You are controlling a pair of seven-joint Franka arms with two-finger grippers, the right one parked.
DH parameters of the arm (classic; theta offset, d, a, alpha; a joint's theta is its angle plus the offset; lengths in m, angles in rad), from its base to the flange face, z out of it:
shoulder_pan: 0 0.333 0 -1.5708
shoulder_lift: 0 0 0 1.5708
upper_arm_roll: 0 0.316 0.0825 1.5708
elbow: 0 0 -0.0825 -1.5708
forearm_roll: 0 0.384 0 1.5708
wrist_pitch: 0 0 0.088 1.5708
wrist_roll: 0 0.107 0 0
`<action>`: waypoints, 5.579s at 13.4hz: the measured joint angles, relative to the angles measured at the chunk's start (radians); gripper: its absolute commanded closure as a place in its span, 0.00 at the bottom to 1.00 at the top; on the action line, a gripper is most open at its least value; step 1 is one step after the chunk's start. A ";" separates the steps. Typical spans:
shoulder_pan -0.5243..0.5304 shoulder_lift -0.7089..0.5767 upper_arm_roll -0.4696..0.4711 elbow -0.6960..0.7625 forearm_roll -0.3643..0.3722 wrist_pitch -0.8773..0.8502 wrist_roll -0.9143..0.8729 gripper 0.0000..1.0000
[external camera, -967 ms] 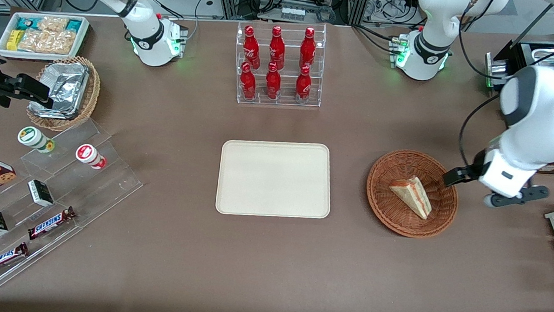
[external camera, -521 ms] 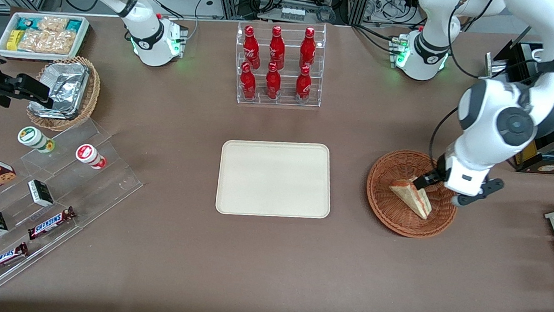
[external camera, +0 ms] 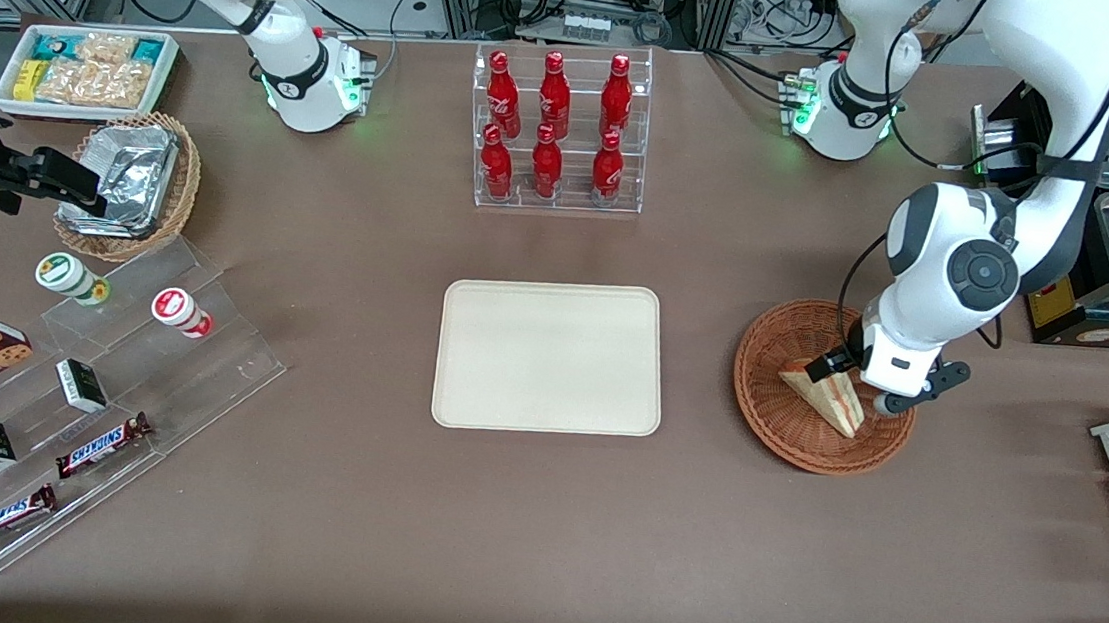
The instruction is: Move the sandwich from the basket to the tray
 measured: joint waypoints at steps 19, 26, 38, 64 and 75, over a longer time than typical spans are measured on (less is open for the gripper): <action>-0.007 0.113 0.000 0.010 0.001 0.092 -0.073 1.00; -0.137 0.027 -0.008 0.291 0.071 -0.336 -0.080 1.00; -0.580 0.389 -0.020 0.723 0.054 -0.412 -0.236 1.00; -0.645 0.582 -0.086 0.786 0.102 -0.218 -0.096 0.01; -0.432 0.195 -0.070 0.778 0.025 -0.584 -0.111 0.01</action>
